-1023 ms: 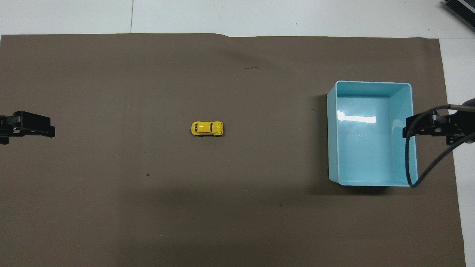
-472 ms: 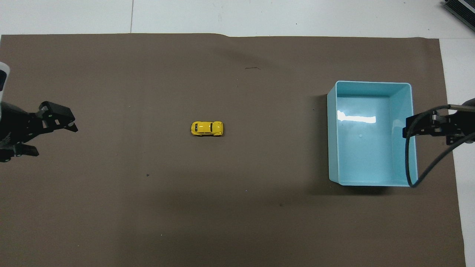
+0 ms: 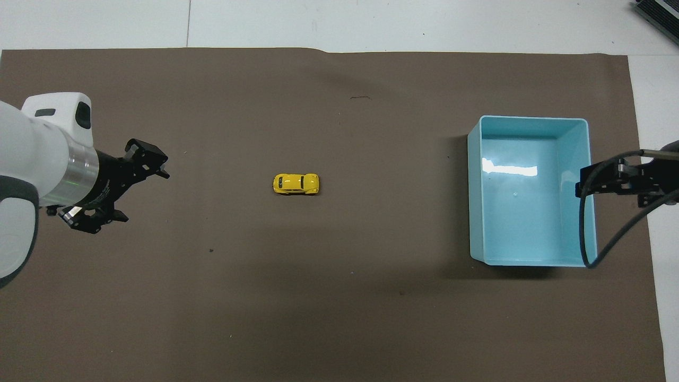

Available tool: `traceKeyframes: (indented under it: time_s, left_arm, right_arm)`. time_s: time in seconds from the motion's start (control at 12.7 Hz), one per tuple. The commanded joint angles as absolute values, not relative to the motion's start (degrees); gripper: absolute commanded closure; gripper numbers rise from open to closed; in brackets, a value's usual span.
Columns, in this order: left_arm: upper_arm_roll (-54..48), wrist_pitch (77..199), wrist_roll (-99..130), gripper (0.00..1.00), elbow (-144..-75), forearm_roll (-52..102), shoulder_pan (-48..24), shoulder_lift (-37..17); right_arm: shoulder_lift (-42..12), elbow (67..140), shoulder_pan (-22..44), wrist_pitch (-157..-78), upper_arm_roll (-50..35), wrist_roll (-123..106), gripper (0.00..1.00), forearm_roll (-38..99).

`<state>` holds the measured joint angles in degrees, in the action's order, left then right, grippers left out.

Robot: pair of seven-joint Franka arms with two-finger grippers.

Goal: Wind up and store yellow beetle car
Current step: 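Move the left gripper toward the yellow beetle car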

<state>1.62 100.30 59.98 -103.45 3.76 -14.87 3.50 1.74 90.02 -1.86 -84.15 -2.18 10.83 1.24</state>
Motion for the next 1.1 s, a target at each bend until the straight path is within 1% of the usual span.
traceKeyframes:
  time_s: [0.0,0.16,0.39,0.55,0.63,0.79,0.94,1.02]
  left_arm:
    - [2.46,104.66,70.10,0.00,-104.68,5.01,-16.61,2.82]
    - [2.46,107.39,79.49,0.00,-104.50,5.01,-17.84,0.71]
    - [2.55,113.10,94.09,0.00,-103.98,4.75,-21.61,-3.77]
    - [2.64,115.30,101.30,0.00,-102.06,3.70,-24.68,-8.67]
    - [2.64,116.18,105.25,0.00,-100.04,2.30,-26.18,-12.09]
    - [2.46,120.91,110.46,0.00,-98.70,1.76,-27.42,-16.07]
    - [2.46,123.30,112.49,0.00,-98.70,2.11,-28.74,-18.36]
    - [2.37,124.35,113.46,0.00,-99.14,2.46,-28.83,-18.54]
  right_arm:
    - [2.29,90.35,-2.46,-84.29,-2.11,9.93,0.00,2.81]
    - [2.29,90.35,-2.46,-84.29,-2.11,9.84,0.00,2.81]
    - [2.29,90.35,-2.46,-84.29,-2.11,9.84,0.00,2.81]
    - [2.29,90.35,-2.46,-84.29,-2.11,9.84,0.00,2.81]
    - [2.37,90.35,-2.46,-84.29,-2.11,9.84,0.00,2.81]
    - [2.29,90.35,-2.46,-84.29,-2.20,9.84,0.00,2.81]
    - [2.37,90.35,-2.46,-84.29,-2.11,9.84,0.00,2.81]
    - [2.29,90.35,-2.46,-84.29,-2.11,9.84,0.00,2.81]
